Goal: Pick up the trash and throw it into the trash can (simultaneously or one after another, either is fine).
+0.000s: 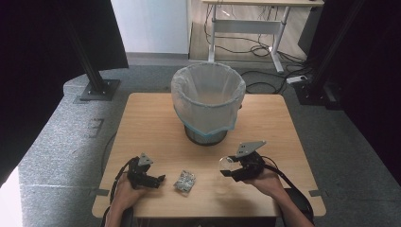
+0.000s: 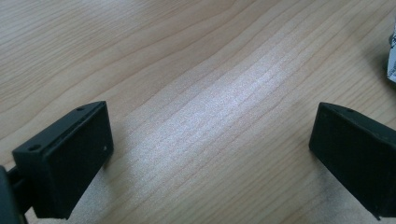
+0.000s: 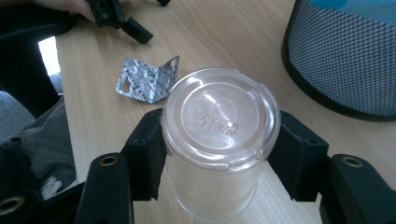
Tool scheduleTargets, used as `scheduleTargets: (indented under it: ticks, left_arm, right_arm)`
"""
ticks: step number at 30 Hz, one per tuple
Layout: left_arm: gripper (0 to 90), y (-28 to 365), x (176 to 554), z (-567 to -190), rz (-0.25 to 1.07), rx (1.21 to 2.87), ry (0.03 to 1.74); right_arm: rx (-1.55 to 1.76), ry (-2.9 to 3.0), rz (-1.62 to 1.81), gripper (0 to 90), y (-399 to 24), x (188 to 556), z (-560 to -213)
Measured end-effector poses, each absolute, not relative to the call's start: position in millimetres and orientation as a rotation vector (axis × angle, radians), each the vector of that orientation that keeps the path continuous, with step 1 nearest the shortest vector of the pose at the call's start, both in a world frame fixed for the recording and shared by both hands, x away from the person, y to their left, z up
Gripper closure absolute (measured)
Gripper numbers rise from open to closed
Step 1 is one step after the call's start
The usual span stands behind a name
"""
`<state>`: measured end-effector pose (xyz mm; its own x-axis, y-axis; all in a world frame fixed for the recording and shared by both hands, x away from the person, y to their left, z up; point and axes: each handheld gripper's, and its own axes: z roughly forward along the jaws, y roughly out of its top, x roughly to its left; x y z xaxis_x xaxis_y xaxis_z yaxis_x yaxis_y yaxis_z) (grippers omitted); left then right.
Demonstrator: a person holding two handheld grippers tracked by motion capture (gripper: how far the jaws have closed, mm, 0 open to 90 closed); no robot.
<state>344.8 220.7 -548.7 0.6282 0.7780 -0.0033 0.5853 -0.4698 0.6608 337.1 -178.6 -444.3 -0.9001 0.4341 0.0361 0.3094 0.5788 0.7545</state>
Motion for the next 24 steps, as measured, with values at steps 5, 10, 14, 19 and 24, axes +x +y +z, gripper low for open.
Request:
scheduleTargets:
  ticks: [5,10,14,19,24]
  left_arm:
    - [0.0,221,345,-549,0.395,2.221,1.059]
    - [0.0,220,345,-549,0.397,2.221,1.059]
    - [0.0,220,345,-549,0.395,2.221,1.059]
    - [0.0,220,345,-548,0.391,2.223,1.056]
    - [0.0,220,345,-549,0.391,2.223,1.052]
  right_arm:
    - [0.654,2.645,1.253,40.9,-180,343,-435]
    - [0.654,2.632,1.246,40.8,-180,349,-423]
    - [0.664,2.632,1.235,40.8,-180,353,-415]
    - [0.672,2.63,1.234,40.8,-180,358,-403]
    - [0.696,2.633,1.244,40.8,-180,364,-393]
